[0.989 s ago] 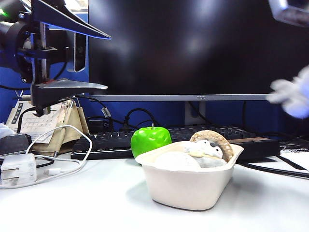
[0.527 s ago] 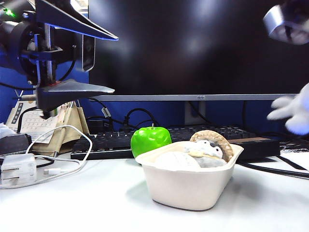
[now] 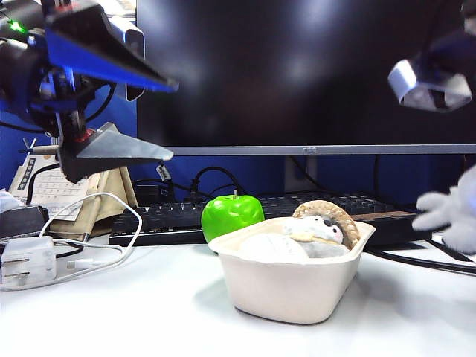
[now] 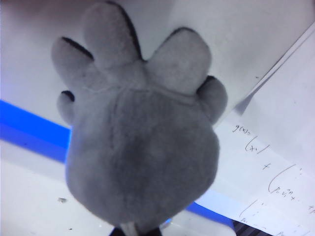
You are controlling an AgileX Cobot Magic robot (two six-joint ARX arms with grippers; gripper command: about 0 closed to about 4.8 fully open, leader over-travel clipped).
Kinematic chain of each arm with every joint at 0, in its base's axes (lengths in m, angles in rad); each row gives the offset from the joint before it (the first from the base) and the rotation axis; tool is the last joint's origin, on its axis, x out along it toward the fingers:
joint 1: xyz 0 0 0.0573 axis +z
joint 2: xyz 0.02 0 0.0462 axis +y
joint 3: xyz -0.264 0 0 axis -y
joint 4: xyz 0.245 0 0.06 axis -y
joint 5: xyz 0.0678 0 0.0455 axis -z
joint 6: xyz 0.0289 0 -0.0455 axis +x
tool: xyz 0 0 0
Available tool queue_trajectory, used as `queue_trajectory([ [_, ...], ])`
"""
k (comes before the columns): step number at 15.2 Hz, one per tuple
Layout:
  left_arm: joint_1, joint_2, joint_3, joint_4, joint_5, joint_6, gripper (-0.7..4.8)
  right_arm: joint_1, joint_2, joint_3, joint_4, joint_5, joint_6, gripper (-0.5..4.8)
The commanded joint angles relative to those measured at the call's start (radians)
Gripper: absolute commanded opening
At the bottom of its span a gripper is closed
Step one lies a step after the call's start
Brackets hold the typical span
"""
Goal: Place the tilting octopus upright.
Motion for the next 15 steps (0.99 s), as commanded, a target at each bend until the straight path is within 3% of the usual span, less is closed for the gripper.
queue_trajectory([
  [1,-0.042,-0.003,0.006,-0.001,-0.084,0.082,3.41,-0.023,0.021,0.004,-0.003,-0.002,-0.014,-0.03],
  [4,-0.165,-0.003,0.006,0.002,-0.219,0.093,3.41,-0.079,0.068,0.004,-0.011,-0.027,-0.041,-0.03],
  [9,-0.360,-0.003,0.006,0.002,-0.502,0.177,3.41,-0.086,0.175,0.004,-0.007,-0.043,-0.067,-0.03],
  [12,-0.404,-0.003,0.006,0.002,-0.588,0.178,3.41,-0.086,0.209,0.004,0.019,-0.043,-0.078,-0.03],
  [15,-0.412,-0.003,0.006,0.001,-0.614,0.177,3.41,-0.086,0.244,0.004,0.035,-0.043,-0.078,-0.03],
])
